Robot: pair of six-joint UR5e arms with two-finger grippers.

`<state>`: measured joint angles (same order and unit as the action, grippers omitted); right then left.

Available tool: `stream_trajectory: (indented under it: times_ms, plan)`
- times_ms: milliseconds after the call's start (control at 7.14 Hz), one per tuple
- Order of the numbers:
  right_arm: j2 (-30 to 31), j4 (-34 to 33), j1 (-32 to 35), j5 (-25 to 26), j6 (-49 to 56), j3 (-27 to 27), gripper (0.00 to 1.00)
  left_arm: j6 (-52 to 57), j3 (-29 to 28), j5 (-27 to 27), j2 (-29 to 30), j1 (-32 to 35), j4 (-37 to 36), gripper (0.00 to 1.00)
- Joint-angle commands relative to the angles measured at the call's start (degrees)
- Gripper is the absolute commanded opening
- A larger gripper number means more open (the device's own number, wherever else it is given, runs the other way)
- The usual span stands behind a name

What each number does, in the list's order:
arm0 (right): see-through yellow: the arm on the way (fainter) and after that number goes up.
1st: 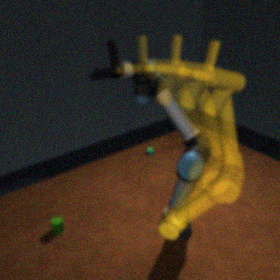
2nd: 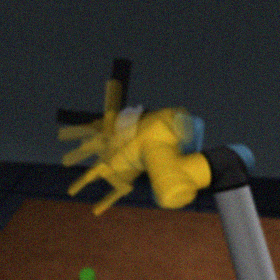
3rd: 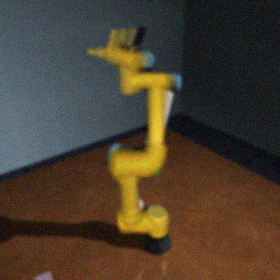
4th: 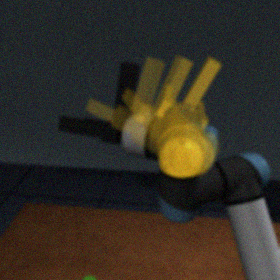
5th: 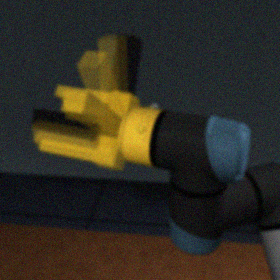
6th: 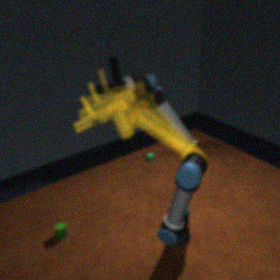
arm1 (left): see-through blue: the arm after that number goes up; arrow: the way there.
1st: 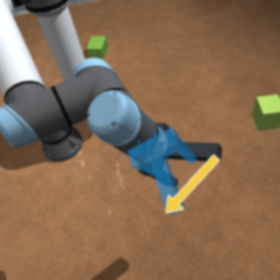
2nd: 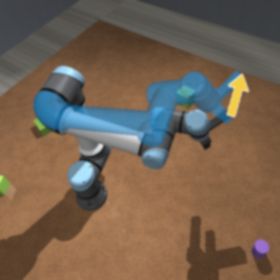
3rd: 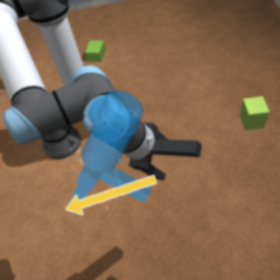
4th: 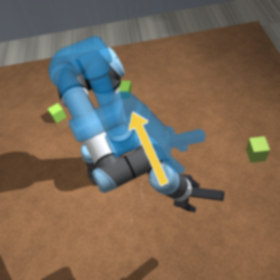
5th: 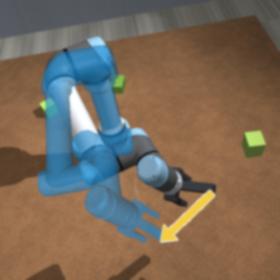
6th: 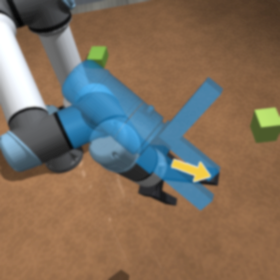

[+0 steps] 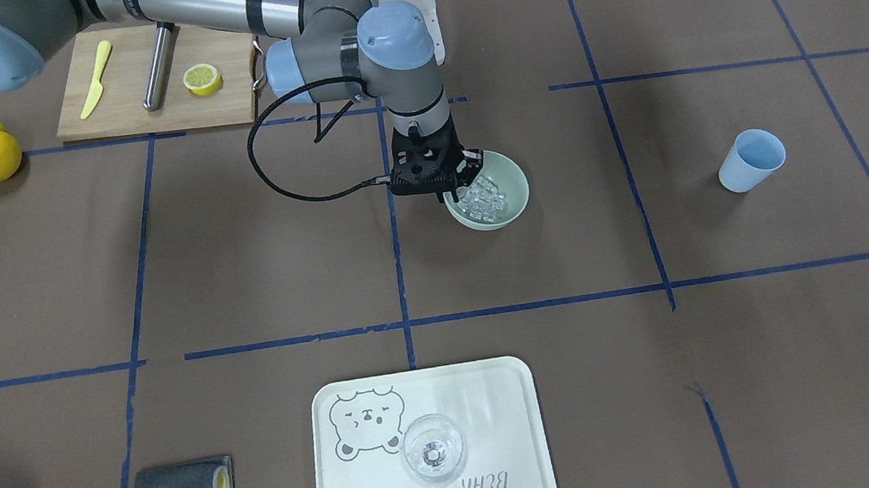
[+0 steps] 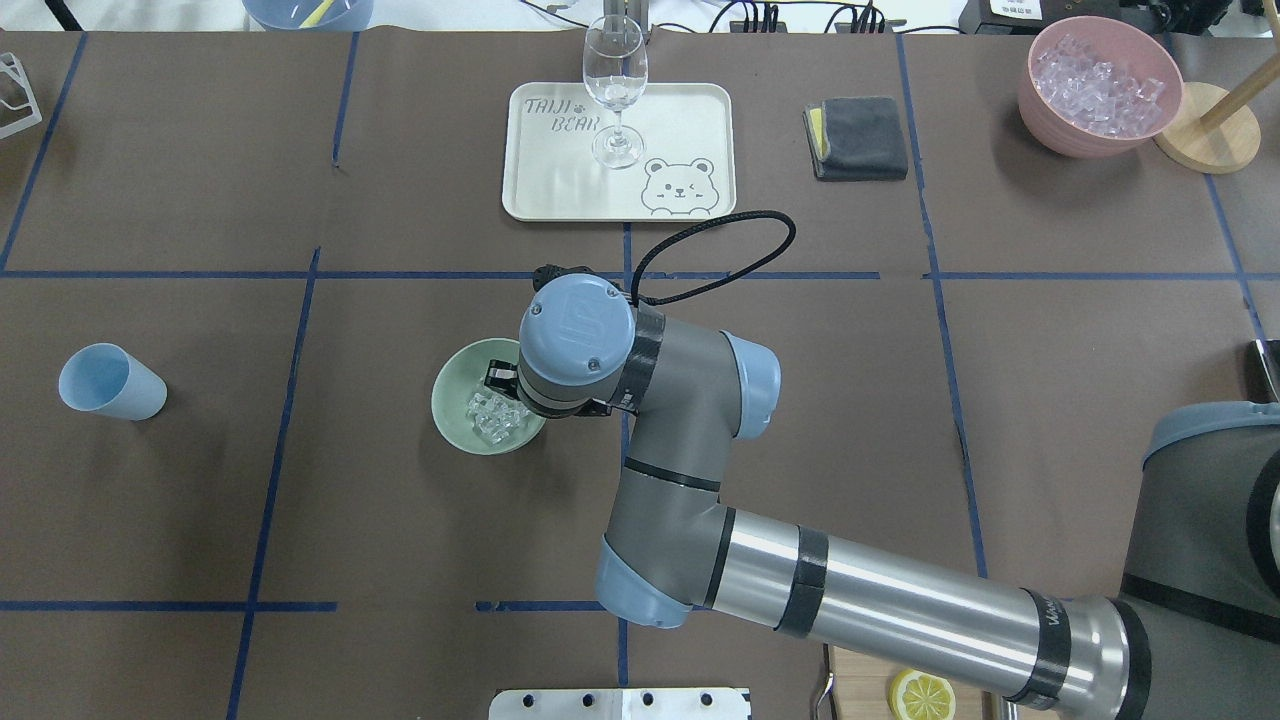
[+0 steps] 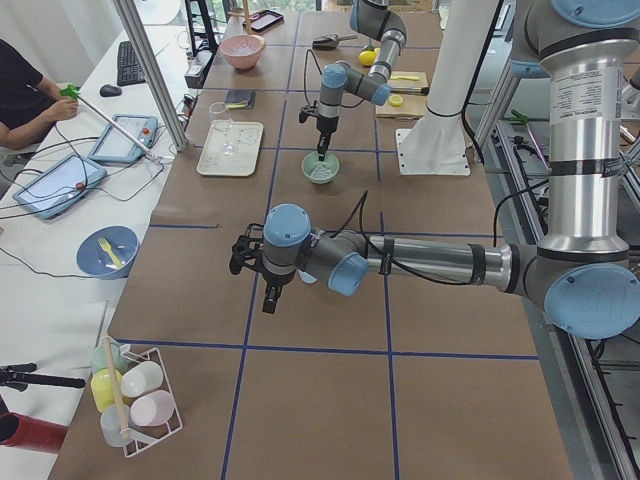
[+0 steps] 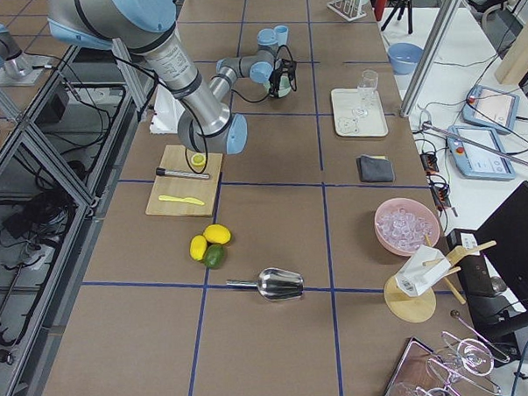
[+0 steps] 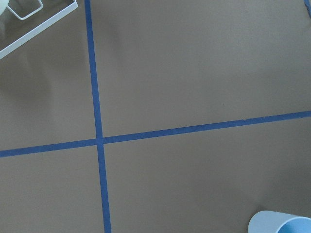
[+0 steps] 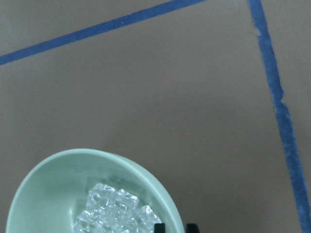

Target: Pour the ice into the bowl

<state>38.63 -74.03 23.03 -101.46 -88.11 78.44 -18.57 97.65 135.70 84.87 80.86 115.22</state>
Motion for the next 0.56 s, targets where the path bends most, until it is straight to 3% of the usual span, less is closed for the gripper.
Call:
stream_trajectory:
  times_ms: [0, 280, 420]
  plan:
    - [4.42, 0.03, 0.35, -0.32, 1.27, 5.73, 0.0, -0.15, -0.09, 1.24, -0.24, 0.0, 0.0, 1.0]
    - [9.34, 0.03, 1.05, -0.4, 1.27, 11.98, 0.0, -0.07, 0.17, 1.15, -0.41, 0.0, -0.17, 1.0]
    - [12.32, 0.03, 3.66, -3.19, 1.36, 15.22, 0.0, 0.2, 0.26, 0.97, -0.59, 0.0, -0.17, 1.0]
